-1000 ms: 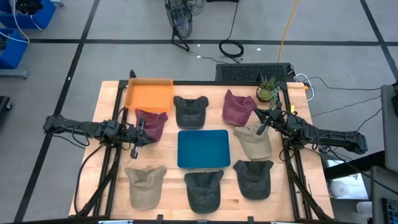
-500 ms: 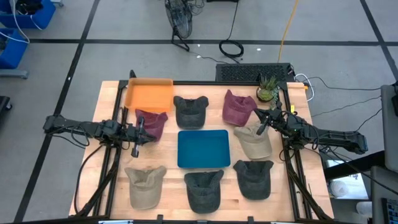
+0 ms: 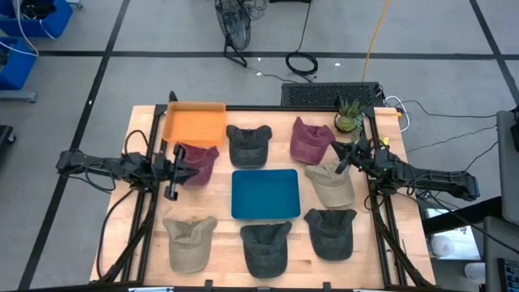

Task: Pick & Place hat
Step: Put the top black cap into the blue bin

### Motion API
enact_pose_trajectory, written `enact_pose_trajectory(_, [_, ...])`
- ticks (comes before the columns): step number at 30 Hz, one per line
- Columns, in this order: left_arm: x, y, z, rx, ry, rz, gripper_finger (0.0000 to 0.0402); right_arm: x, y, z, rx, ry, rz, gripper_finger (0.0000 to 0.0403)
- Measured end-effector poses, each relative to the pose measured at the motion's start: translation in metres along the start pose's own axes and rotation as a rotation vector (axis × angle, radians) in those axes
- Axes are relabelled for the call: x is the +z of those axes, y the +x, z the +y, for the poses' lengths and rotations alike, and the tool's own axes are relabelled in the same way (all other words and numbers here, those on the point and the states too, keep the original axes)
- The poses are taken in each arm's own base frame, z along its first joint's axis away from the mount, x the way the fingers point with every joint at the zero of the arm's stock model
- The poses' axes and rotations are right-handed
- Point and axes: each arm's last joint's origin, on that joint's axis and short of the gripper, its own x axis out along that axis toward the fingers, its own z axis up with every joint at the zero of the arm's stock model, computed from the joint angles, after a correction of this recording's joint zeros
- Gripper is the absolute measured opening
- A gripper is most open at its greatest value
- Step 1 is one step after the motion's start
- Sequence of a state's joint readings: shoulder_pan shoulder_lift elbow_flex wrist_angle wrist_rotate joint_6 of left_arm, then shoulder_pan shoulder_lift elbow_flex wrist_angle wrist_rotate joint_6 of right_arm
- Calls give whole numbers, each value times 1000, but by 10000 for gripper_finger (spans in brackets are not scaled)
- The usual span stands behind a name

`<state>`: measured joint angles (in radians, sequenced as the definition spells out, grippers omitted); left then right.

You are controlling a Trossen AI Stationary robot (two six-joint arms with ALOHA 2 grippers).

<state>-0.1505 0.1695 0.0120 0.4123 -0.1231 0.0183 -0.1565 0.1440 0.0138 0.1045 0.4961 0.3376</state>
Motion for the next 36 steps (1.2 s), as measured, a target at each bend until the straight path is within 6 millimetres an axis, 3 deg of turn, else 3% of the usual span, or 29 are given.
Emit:
enact_pose_trajectory(6, [7, 1, 8, 226, 25, -17, 26, 3, 0, 1, -3, 144, -32, 0])
enact_pose_trajectory(12, [30, 20, 11, 266, 39, 114, 26, 12, -1, 1, -57, 160, -145, 0])
enact_pose_trajectory(20, [48, 71, 21, 401, 145, 423, 26, 26, -3, 4, -26, 133, -268, 0])
enact_pose_trajectory(26, [53, 118, 32, 388, 160, 560, 29, 27, -4, 4, -22, 87, -274, 0])
enact_pose_trajectory(30, [54, 145, 46, 343, 146, 641, 63, 25, -3, 7, 73, 99, -239, 0])
enact_pose_trajectory(36, [46, 173, 78, 219, 51, 798, 163, 26, -4, 12, 236, 128, -215, 0])
